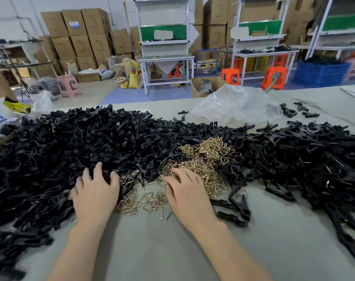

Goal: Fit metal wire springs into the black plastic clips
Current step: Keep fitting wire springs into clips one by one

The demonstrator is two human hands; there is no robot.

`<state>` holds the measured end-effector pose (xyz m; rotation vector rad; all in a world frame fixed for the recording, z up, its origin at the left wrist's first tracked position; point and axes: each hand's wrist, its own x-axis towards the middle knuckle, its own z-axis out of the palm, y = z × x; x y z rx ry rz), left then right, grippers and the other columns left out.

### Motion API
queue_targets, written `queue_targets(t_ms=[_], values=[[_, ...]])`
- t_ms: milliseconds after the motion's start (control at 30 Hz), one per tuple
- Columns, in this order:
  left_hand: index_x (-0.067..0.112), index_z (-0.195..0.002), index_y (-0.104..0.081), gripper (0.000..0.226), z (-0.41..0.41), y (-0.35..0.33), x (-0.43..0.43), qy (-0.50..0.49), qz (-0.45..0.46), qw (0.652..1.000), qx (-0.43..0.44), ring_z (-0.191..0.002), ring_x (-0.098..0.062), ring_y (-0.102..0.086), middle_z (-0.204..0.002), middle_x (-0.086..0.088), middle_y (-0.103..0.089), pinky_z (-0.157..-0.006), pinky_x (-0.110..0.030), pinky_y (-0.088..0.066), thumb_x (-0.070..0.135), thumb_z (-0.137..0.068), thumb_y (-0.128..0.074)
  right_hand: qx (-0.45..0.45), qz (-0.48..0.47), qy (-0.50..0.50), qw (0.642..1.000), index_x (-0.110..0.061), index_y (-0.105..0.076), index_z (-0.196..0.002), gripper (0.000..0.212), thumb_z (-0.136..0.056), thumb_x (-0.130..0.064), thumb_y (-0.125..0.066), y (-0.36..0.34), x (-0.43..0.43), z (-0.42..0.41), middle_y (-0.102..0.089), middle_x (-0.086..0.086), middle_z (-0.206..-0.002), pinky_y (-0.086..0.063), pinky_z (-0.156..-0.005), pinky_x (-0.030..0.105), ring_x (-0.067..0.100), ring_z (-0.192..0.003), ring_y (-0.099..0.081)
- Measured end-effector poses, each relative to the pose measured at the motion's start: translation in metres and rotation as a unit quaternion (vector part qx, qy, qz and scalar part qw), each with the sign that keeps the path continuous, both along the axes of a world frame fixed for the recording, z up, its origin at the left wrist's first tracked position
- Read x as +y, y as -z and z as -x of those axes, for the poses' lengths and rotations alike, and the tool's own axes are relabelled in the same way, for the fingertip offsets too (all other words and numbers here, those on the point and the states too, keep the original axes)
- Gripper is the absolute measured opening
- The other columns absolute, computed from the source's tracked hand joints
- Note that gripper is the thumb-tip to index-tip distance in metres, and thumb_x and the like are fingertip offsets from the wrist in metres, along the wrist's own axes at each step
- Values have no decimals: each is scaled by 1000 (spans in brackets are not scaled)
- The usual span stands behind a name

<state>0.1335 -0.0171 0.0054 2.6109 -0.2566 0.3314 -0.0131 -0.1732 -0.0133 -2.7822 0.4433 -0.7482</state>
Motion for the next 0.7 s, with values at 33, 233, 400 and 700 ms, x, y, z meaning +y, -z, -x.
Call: queue_targets(t_ms=[33, 233, 400, 700], values=[[19, -154, -32, 64, -5, 0, -3, 5, -23, 1000, 2, -143, -43, -30, -158, -22, -31, -116, -55, -23, 46, -99, -45, -3, -1, 2, 1000, -21, -65, -129, 33, -105, -30, -44, 0, 0, 0, -55, 5, -145, -30, -119, 38, 21, -139, -44], [23, -144, -43, 54, -44, -11, -7, 16, -44, 999, 21, -131, -43, -36, -146, -18, -43, -103, -59, -31, 49, -97, -51, -33, -21, 13, 999, -22, -73, -113, 21, -100, -23, -57, -1, 1, 0, -64, 2, -131, -36, -113, 37, 20, -131, -51], [21, -119, -58, 24, -49, -11, 10, 55, -2, 998, -27, -114, -38, -45, -119, -14, -56, -85, -51, -42, 28, -97, -53, -34, -32, 12, 999, -23, -72, -113, 22, -101, -23, -53, -2, 0, 0, -63, -1, -130, -33, -113, 33, 17, -131, -49], [30, -113, -59, 23, -42, -17, 21, 162, 203, 964, -62, -66, -27, -55, -99, 9, -67, -56, -31, -44, 14, -102, -46, -35, -40, 11, 999, -22, -71, -113, 22, -100, -21, -54, -3, 1, 0, -63, -2, -126, -33, -112, 33, 15, -129, -49]])
